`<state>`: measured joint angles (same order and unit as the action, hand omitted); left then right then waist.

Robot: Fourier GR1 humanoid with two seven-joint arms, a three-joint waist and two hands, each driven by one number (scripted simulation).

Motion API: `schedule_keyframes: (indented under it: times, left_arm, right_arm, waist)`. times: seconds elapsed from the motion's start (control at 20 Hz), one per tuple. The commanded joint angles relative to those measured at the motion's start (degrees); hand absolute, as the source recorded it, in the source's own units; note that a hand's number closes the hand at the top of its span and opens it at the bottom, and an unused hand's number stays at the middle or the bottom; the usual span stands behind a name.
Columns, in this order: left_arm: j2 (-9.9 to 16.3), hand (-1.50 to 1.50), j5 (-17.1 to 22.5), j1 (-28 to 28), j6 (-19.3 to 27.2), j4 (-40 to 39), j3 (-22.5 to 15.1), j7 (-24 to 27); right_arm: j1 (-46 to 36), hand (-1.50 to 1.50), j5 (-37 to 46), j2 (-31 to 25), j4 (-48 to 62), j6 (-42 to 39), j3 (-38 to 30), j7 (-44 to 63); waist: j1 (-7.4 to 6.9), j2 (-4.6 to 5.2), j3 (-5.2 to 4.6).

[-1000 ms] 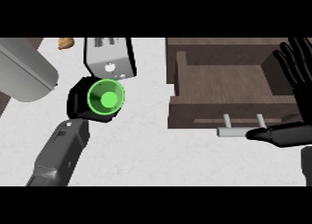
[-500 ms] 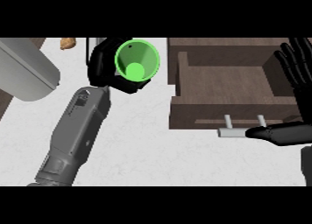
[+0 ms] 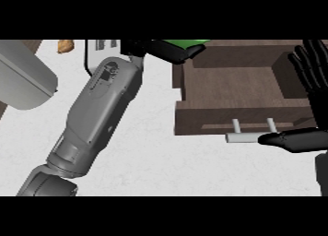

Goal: Pick up the cup, place it into the drawer and close the drawer

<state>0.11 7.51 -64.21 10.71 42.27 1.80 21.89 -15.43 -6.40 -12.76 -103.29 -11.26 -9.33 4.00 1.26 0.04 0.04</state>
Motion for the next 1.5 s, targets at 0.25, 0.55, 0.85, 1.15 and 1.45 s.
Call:
schedule_keyframes:
  times: [0.25, 0.55, 0.85, 1.15, 1.45]
  left_arm:
    - [-0.1, 1.50, 3.7, -13.5, 8.9, -17.6, -5.1, -7.2]
    - [-0.1, 1.50, 6.5, -11.8, 6.7, -24.6, -13.1, -6.6]
    - [-0.1, 1.50, 8.1, -12.6, 3.9, -26.9, -18.2, -10.2]
    - [-0.1, -1.50, 12.5, -8.4, 4.7, -24.4, -19.7, -6.3]
    - [-0.1, -1.50, 19.0, -8.8, 2.7, -20.8, -17.9, -1.9]
  right_arm:
    - [0.0, -1.50, 0.3, 1.8, -3.3, 0.5, 2.9, 2.0]
    - [-2.9, -1.50, 0.3, 1.4, 0.0, -0.6, 3.0, -0.1]
    - [-5.9, -1.50, -1.5, 1.1, 1.1, -1.1, 2.3, 0.6]
    - [-8.1, -1.50, -1.4, 2.4, 0.5, -2.4, 5.9, 1.2]
    - [-8.6, 1.50, -9.3, 2.2, 1.7, -12.8, 10.5, 0.6]
  waist:
    - [2.88, 0.77, 0.02]
    - [5.65, 1.69, 0.08]
    - [8.12, 2.36, 0.09]
    - [11.58, 3.13, -0.04]
    - [11.35, 3.21, -0.03]
